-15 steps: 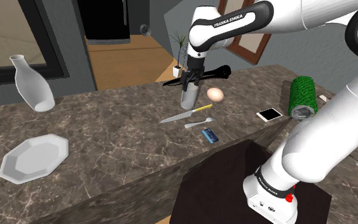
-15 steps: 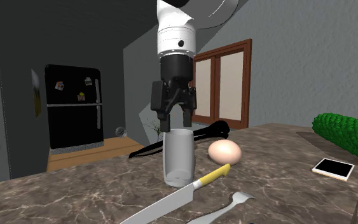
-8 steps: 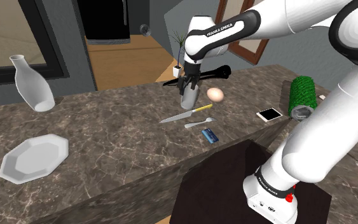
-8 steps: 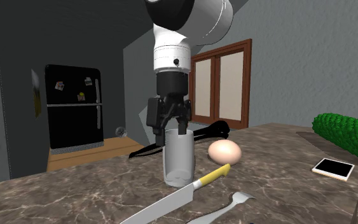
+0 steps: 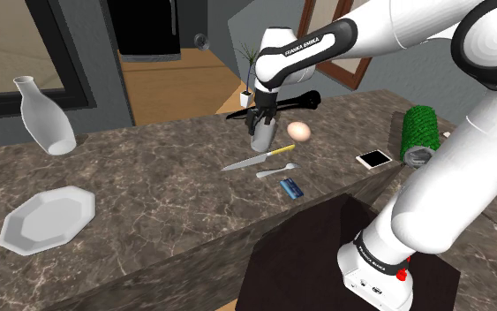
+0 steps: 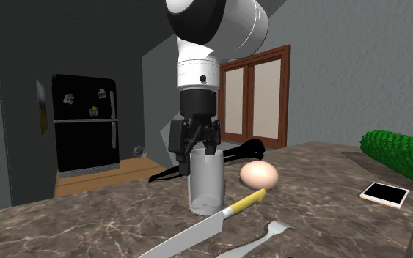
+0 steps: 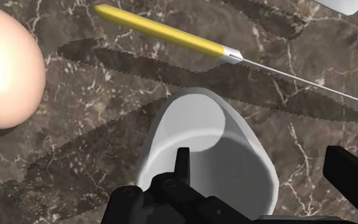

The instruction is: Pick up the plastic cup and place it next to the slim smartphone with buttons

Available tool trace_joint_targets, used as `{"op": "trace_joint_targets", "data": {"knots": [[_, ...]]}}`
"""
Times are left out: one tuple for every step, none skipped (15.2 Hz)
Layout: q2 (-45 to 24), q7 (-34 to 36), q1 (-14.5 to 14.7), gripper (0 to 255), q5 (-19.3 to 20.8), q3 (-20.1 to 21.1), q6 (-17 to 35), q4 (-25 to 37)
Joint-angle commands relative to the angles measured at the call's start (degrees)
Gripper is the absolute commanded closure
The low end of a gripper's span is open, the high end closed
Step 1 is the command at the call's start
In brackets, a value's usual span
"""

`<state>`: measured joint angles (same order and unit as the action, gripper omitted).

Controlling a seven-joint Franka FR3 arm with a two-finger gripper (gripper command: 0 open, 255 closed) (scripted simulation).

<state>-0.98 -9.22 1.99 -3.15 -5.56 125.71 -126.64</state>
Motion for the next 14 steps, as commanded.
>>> {"op": "trace_joint_targets", "data": {"knots": [[-0.01,-0.01,0.00,0,0.00,0.00,0.01,-0.01],[0.00,-0.01,0.00,255,0.00,0.00,0.01,-0.02],[-0.01,-0.01,0.00,255,0.00,0.00,0.01,-0.01],[-0.01,-0.01,0.00,255,0.00,0.00,0.01,-0.01],[-0.01,-0.01,0.00,255,0.00,0.00,0.01,-0.01],[-0.01,-0.01,0.00,255,0.00,0.00,0.01,-0.01],[0.00,-0.01,-0.01,255,0.00,-0.01,0.00,-0.01],[0.00,-0.02,-0.01,255,0.00,-0.01,0.01,-0.01],[0.01,-0.02,-0.01,255,0.00,-0.01,0.02,-0.04],[0.03,-0.03,-0.02,255,0.00,-0.01,0.02,-0.06],[-0.01,-0.01,0.00,255,0.00,0.00,0.01,-0.01],[0.40,0.07,0.00,255,0.08,-0.01,-0.74,0.33],[0.80,0.15,0.00,255,0.15,-0.01,-1.49,0.69],[1.16,0.22,0.00,255,0.22,-0.01,-2.24,1.08]]}}
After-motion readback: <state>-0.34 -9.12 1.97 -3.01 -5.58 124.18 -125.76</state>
